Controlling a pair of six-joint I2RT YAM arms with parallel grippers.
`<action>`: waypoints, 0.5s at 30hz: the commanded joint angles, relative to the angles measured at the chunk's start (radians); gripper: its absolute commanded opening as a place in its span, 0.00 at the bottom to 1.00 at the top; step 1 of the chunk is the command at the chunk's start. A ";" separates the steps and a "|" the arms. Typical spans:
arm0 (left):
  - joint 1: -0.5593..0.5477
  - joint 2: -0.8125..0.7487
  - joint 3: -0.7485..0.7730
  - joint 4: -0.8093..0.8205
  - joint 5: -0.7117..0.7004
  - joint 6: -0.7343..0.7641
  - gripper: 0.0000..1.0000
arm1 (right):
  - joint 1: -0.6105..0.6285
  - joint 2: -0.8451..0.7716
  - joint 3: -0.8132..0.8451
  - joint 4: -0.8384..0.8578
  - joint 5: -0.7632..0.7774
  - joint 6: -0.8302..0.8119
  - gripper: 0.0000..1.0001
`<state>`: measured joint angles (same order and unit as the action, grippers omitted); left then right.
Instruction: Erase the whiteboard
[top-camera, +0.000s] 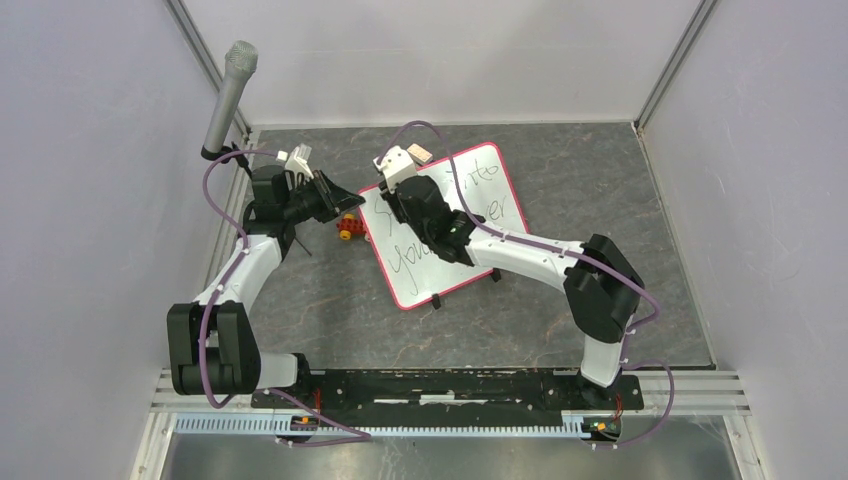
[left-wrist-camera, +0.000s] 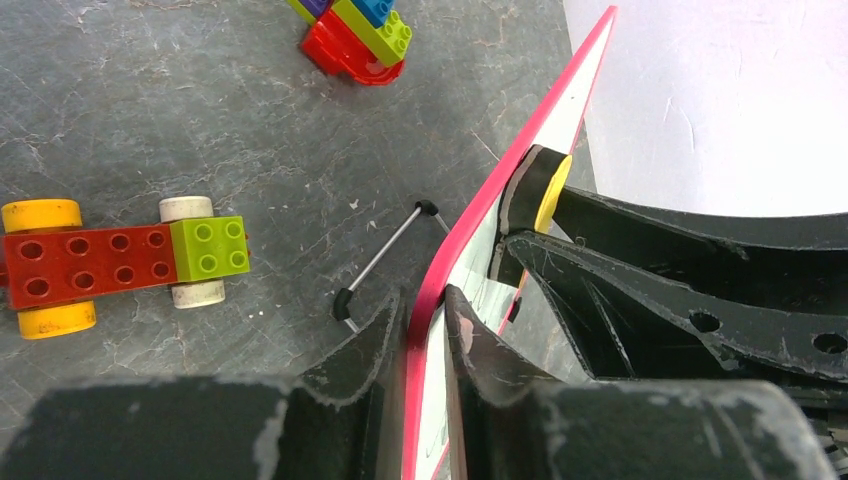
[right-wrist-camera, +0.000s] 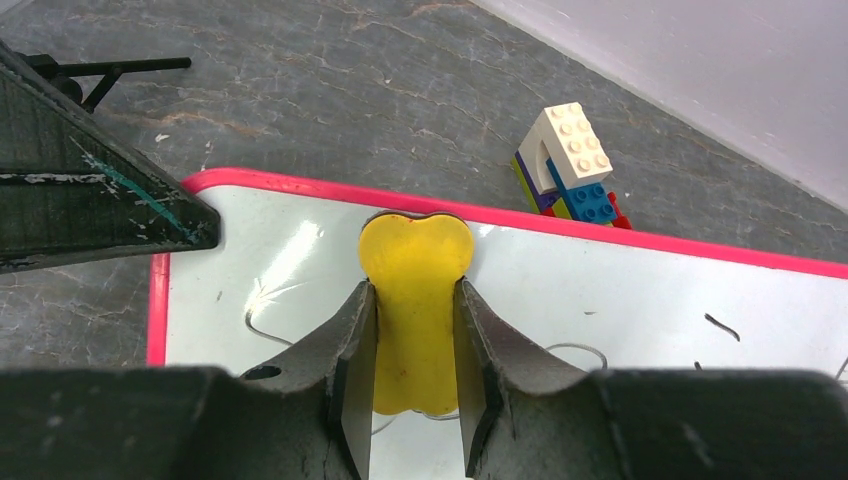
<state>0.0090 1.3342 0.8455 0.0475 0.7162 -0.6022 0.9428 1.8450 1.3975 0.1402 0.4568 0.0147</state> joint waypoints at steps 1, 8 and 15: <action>-0.010 -0.015 -0.002 0.032 0.040 0.031 0.07 | -0.026 -0.017 -0.001 -0.060 0.021 0.024 0.31; -0.014 -0.025 -0.009 0.061 0.061 0.027 0.06 | 0.035 0.006 0.028 -0.052 -0.037 0.019 0.31; -0.017 -0.031 -0.011 0.066 0.062 0.028 0.05 | 0.099 0.023 0.008 -0.008 -0.069 -0.007 0.31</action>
<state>0.0086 1.3296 0.8375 0.0692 0.7395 -0.6022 1.0084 1.8469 1.4006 0.1322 0.4358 0.0204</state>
